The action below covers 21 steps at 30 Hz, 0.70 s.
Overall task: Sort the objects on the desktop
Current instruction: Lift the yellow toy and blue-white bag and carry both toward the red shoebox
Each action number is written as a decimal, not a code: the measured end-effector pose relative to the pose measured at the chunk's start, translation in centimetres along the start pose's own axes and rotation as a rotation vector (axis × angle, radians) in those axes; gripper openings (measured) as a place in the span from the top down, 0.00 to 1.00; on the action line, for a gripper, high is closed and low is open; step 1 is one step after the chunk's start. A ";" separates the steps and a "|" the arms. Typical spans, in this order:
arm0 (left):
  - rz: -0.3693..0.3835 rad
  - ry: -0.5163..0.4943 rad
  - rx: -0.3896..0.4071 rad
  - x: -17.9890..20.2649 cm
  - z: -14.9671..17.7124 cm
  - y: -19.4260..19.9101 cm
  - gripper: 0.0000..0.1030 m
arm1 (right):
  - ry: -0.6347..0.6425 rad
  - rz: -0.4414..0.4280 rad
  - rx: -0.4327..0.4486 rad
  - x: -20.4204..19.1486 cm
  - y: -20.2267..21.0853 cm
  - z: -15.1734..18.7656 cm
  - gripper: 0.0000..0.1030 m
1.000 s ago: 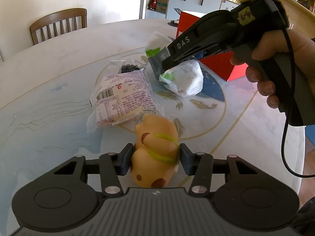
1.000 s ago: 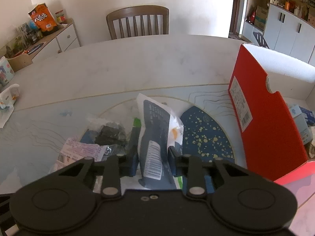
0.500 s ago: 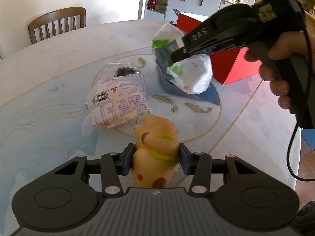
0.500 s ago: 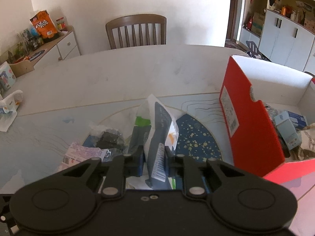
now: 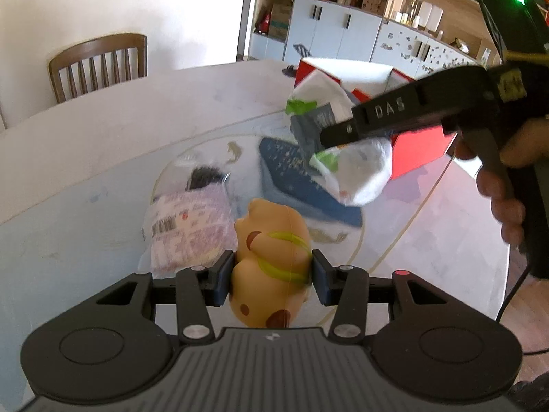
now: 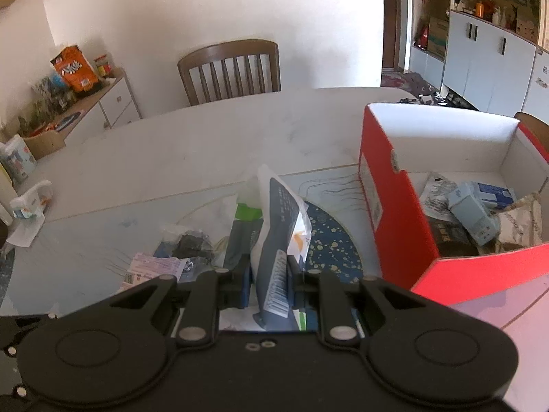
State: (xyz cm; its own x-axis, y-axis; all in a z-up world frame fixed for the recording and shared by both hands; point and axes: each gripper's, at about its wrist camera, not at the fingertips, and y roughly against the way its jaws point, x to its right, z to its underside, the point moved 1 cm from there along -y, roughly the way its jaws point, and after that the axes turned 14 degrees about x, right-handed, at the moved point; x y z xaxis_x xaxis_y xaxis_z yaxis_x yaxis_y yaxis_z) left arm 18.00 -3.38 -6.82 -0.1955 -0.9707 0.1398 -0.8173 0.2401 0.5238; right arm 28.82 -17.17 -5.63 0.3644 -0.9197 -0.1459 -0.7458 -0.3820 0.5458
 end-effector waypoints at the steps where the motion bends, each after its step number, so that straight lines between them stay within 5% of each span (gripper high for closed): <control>1: 0.001 0.002 0.008 0.2 -0.4 0.1 0.56 | -0.006 -0.002 0.003 0.2 0.3 -0.1 0.82; 21: 0.018 -0.022 0.069 4.1 -7.8 0.3 0.56 | -0.057 -0.011 0.057 3.4 6.1 -1.8 0.82</control>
State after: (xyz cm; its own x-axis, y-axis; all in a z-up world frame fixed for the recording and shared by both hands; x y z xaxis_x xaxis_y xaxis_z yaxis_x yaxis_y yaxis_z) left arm 21.19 -7.18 0.41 -0.2218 -0.9665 0.1293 -0.8487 0.2567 0.4624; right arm 26.53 -22.50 -1.27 0.3422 -0.9183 -0.1991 -0.7727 -0.3956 0.4964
